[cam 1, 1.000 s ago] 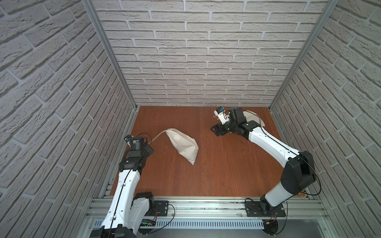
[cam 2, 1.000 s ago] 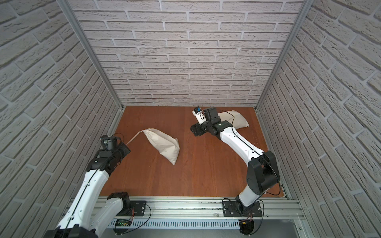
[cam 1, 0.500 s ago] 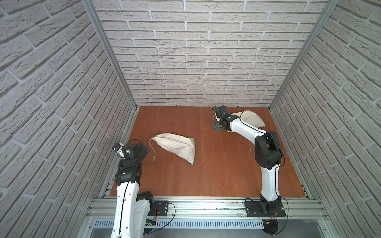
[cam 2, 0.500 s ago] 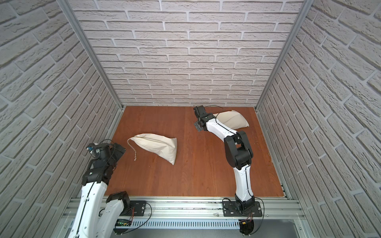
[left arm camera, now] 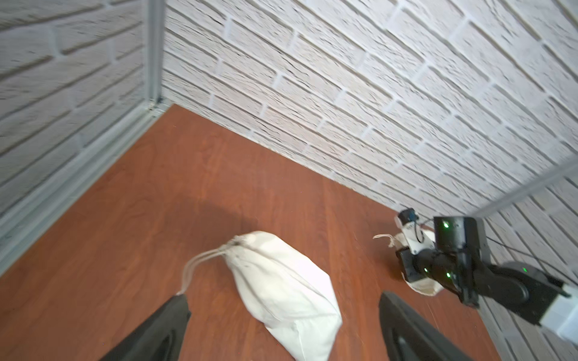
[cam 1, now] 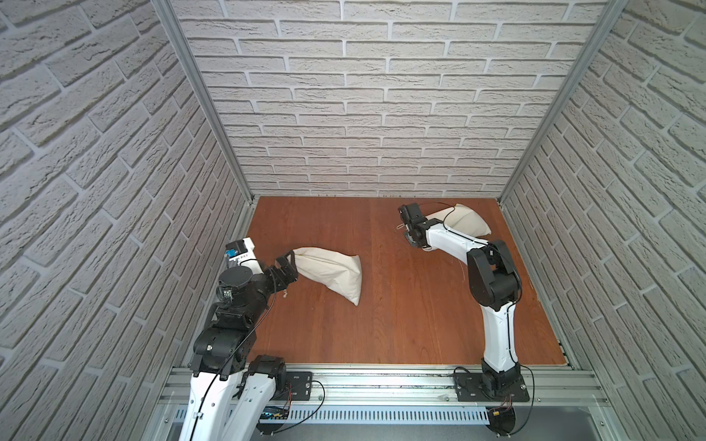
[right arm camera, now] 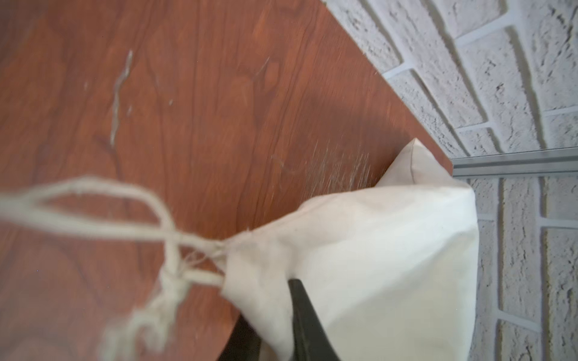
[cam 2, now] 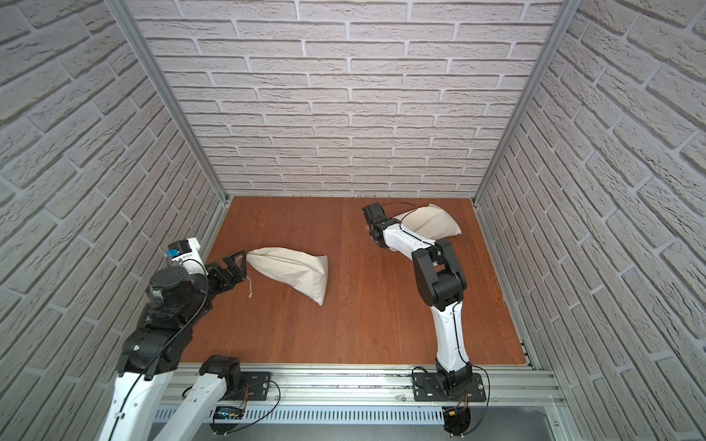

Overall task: Close the soil bag
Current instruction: Move the soil bag to the center of the board.

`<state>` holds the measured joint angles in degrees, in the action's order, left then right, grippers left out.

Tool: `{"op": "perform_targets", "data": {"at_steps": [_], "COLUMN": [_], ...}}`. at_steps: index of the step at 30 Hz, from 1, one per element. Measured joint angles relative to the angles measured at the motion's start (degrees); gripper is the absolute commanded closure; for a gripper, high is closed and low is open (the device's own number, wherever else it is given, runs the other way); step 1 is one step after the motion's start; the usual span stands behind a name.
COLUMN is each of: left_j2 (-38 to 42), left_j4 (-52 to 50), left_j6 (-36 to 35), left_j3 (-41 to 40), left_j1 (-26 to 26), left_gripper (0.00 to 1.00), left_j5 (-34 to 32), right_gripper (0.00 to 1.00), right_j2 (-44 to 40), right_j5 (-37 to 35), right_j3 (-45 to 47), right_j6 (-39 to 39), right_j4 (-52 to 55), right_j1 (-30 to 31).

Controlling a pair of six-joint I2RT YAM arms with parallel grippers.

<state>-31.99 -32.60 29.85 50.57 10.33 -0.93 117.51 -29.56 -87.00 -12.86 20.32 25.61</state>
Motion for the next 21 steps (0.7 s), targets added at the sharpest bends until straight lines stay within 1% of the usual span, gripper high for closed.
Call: {"op": "perform_targets", "data": {"at_steps": [3, 5, 8, 10, 13, 16, 18, 21], "left_j2": [-3.7, -7.6, -14.9, -20.2, -27.6, -34.4, -38.4, -43.9], "left_j4": [2.8, 4.7, 8.6, 11.6, 16.0, 21.0, 24.2, 29.2], "left_j6": [-0.9, -1.9, -3.8, -4.9, -6.4, -8.1, -9.0, -10.4], "left_j3": [-0.1, -0.1, -0.2, -0.2, -0.2, -0.1, -0.1, -0.1], "left_j1": [9.5, 15.9, 25.2, 29.9, 35.0, 38.9, 40.3, 41.2], "left_gripper": [0.02, 0.02, 0.02, 0.02, 0.02, 0.02, 0.03, 0.07], "left_j5": [-0.5, -2.2, -4.7, -5.6, -5.8, -5.9, -5.5, -4.3], "right_gripper": [0.97, 0.97, 0.96, 0.95, 0.94, 0.94, 0.94, 0.94], "right_j2": [-8.3, -14.4, -22.5, -26.8, -31.6, -34.9, -36.2, -37.9], "right_j5": [3.8, 6.2, 10.1, 12.8, 16.7, 20.0, 22.2, 25.5], "right_j3": [5.9, 9.7, 15.6, 19.6, 26.4, 33.4, 36.8, 40.5], "right_j6": [1.6, 3.0, 5.2, 6.9, 9.8, 12.7, 14.4, 16.6], "right_j4": [0.5, 0.1, -1.1, -1.8, -4.2, -6.9, -8.5, -11.3], "right_j1": [-0.5, -0.5, 0.1, 0.9, 3.0, 5.4, 6.4, 7.0]}}
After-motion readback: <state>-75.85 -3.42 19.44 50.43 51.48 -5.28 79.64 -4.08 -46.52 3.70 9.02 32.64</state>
